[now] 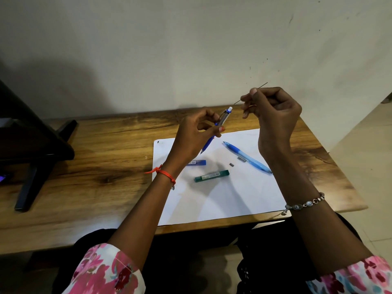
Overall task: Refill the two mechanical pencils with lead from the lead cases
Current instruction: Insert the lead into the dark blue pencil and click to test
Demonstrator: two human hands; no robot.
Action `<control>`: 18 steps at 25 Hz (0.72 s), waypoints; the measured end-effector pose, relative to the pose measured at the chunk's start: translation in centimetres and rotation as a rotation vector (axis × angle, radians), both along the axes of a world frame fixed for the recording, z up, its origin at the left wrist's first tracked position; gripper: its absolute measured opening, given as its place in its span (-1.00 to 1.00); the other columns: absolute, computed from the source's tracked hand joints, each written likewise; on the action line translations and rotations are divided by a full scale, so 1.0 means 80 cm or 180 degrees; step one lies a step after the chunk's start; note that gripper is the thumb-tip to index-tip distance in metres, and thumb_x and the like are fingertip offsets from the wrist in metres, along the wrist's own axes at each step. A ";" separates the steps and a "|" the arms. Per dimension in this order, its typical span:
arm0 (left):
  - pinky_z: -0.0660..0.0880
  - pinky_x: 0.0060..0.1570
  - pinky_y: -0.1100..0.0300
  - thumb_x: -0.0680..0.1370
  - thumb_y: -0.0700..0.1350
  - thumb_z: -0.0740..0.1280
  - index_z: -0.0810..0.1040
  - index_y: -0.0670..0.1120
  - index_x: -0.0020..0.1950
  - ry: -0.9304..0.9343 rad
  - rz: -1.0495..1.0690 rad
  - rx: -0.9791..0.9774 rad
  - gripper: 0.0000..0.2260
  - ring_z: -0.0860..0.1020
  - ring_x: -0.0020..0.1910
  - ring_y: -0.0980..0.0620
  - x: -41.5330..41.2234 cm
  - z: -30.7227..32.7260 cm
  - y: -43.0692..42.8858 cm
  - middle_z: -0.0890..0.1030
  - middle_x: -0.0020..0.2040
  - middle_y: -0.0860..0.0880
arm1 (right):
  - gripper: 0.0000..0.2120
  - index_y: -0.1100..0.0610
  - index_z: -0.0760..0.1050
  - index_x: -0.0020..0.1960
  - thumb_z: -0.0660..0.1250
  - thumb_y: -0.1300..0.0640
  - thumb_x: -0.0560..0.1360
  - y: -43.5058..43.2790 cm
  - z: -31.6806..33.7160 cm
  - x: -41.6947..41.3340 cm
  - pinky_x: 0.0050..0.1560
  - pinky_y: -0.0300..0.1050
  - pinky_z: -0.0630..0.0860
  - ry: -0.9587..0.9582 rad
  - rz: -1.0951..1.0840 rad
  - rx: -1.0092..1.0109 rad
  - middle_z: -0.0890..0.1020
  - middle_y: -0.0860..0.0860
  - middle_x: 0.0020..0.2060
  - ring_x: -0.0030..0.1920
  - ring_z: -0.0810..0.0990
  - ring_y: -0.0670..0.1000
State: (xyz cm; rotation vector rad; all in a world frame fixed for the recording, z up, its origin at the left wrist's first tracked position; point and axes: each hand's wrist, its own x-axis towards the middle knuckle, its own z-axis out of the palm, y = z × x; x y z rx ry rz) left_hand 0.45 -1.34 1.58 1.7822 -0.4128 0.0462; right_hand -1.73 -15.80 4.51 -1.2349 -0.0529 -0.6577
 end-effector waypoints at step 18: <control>0.57 -0.12 0.24 0.42 -0.23 0.41 0.43 0.08 -0.21 -0.0087 0.0031 0.0131 -0.76 0.62 -0.33 0.19 -0.002 0.002 0.001 0.59 -0.23 0.09 | -0.96 0.11 0.60 -0.21 0.43 0.22 0.40 0.001 -0.009 0.000 -0.32 -0.28 0.45 0.0330 -0.0046 -0.1529 0.61 -0.17 -0.37 -0.33 0.55 -0.15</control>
